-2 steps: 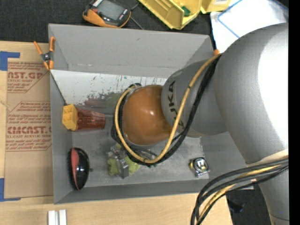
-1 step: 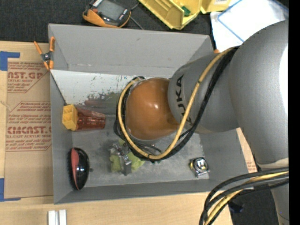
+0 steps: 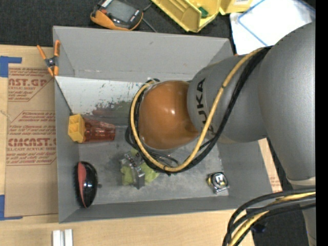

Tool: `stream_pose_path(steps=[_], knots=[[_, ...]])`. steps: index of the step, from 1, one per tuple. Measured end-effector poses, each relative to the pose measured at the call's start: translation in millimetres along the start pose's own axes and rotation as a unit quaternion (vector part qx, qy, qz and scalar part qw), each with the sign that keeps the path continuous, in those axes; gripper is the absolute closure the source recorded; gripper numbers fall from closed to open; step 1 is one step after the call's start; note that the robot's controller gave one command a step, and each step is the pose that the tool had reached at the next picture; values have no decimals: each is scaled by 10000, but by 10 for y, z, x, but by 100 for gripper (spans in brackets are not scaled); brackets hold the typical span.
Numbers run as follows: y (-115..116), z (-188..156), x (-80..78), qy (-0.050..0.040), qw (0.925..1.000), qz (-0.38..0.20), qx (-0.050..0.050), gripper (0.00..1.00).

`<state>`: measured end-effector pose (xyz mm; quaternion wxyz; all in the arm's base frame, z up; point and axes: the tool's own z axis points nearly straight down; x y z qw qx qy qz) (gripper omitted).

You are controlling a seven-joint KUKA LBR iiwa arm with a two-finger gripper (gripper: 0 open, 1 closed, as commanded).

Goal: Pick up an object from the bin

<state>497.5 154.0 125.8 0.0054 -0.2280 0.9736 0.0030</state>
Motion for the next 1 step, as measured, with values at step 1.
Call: stream_pose_path(steps=[1], knots=[[5,-117,8,17,10000,-1,-4,100]])
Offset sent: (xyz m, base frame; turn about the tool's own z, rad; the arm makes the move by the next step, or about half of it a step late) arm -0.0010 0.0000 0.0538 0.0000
